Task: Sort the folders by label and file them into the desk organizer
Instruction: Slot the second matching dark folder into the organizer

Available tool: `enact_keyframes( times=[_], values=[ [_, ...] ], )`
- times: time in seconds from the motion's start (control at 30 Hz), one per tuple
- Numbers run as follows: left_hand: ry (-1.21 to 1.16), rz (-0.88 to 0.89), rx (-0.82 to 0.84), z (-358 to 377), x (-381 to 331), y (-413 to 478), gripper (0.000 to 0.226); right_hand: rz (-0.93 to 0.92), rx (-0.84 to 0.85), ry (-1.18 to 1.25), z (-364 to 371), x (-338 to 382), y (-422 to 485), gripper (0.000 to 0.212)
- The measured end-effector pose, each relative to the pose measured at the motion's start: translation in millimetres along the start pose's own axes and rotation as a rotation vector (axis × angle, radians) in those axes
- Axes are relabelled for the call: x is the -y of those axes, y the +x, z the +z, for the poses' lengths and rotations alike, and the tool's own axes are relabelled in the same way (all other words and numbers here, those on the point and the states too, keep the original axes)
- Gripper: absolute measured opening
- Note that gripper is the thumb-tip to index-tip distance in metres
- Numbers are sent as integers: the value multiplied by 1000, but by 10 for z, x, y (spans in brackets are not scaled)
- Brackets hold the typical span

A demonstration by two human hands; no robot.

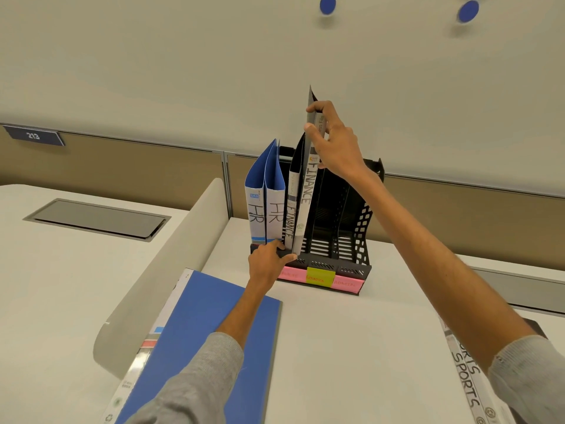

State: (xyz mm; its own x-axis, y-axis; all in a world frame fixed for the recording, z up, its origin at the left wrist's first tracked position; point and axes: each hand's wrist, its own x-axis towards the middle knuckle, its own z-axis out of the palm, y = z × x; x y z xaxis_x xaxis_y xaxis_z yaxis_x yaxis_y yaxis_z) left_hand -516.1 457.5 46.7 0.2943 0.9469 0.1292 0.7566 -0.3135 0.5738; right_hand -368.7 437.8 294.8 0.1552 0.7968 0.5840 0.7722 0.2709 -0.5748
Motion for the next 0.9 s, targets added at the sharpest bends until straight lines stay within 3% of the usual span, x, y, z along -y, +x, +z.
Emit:
enact_keyframes(
  times=[0.43,0.6,0.9],
  values=[
    [-226,-149,-116,122,-83,-8,43,-23,-97,77,63,-179,65,27],
    [-379,-290,-113,142,-90,54,38,24,-63,129,154,-269,19,25],
    [-441,-229,-231,261,-45,-25,41,52,-68,155,286,-269,9,25]
  ],
)
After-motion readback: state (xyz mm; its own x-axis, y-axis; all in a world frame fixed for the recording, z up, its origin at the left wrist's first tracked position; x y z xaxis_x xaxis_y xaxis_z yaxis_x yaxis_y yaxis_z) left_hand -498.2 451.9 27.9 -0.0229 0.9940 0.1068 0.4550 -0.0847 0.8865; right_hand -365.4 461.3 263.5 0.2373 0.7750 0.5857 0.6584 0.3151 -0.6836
